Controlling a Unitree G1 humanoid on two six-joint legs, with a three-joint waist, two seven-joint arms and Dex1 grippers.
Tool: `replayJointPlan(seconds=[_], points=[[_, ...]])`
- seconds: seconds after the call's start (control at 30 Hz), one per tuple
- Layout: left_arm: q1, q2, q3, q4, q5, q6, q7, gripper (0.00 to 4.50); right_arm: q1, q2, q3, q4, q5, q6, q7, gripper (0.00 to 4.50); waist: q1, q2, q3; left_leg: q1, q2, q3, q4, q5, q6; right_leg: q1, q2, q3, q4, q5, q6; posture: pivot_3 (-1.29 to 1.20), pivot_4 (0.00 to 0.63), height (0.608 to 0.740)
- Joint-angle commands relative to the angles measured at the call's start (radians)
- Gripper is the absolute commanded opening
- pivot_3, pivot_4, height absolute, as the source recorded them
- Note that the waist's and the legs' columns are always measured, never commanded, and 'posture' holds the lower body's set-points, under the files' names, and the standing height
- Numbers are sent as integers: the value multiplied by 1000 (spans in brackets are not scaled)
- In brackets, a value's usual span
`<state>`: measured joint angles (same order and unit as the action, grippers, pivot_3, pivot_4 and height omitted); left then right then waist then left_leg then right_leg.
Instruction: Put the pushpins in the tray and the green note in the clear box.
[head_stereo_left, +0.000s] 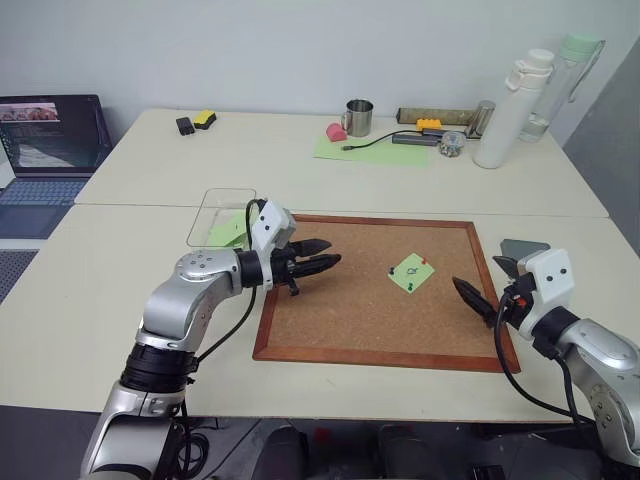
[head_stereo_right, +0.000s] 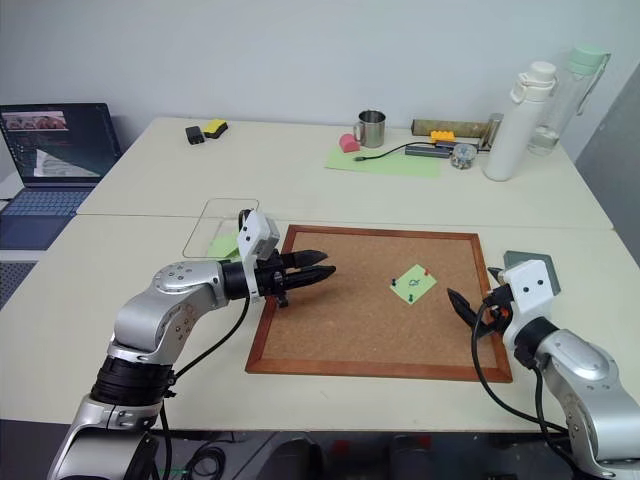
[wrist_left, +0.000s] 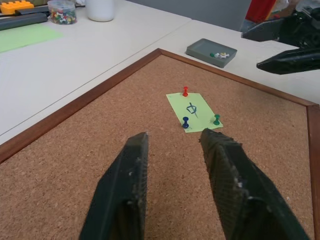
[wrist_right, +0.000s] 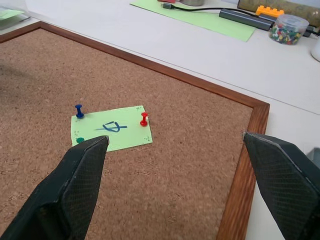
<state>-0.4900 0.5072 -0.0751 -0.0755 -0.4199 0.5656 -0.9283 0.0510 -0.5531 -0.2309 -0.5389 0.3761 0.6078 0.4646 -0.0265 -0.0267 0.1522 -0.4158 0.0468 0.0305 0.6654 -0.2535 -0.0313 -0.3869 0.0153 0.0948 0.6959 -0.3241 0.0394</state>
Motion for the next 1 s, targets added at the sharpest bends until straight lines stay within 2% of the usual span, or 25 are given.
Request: replayJointPlan(seconds=[0.03,0.07,0.1,0.2,0.53,0.73,1.0], points=[[15,-3,-4,-41,10,-37,7,746,-35,4,17,9,-1,-22,6,4500,-1,0,0,0,0,0,0,0,0,0,0,0,0,0,0,0,150,740],[20,-10,-11,-37,17,-47,11,654,-49,10,28,19,-1,-23,3,4500,-1,0,0,0,0,0,0,0,0,0,0,0,0,0,0,0,150,740],[25,-18,-19,-33,25,-58,14,360,-65,16,42,32,-6,-26,0,4500,-2,0,0,0,0,0,0,0,0,0,0,0,0,0,0,0,150,740],[40,-41,-46,-14,48,-92,19,30,-111,30,85,76,-29,-38,-7,4500,-2,0,0,0,0,0,0,0,0,0,0,1,0,0,0,0,150,740],[84,-108,-155,126,191,-218,65,30,-276,114,217,307,-130,-93,-35,4500,-2,0,0,0,0,1,0,0,0,0,0,1,0,0,0,0,150,740],[109,-126,-194,197,251,-262,71,30,-352,168,237,443,-159,-120,-52,4500,0,1,-1,0,0,1,1,0,0,0,0,0,1,0,0,0,150,740],[135,-120,-186,175,248,-260,70,30,-398,225,210,562,-157,-140,-70,4500,-2,1,-2,1,1,1,0,0,0,0,-1,0,1,0,0,0,150,740]])
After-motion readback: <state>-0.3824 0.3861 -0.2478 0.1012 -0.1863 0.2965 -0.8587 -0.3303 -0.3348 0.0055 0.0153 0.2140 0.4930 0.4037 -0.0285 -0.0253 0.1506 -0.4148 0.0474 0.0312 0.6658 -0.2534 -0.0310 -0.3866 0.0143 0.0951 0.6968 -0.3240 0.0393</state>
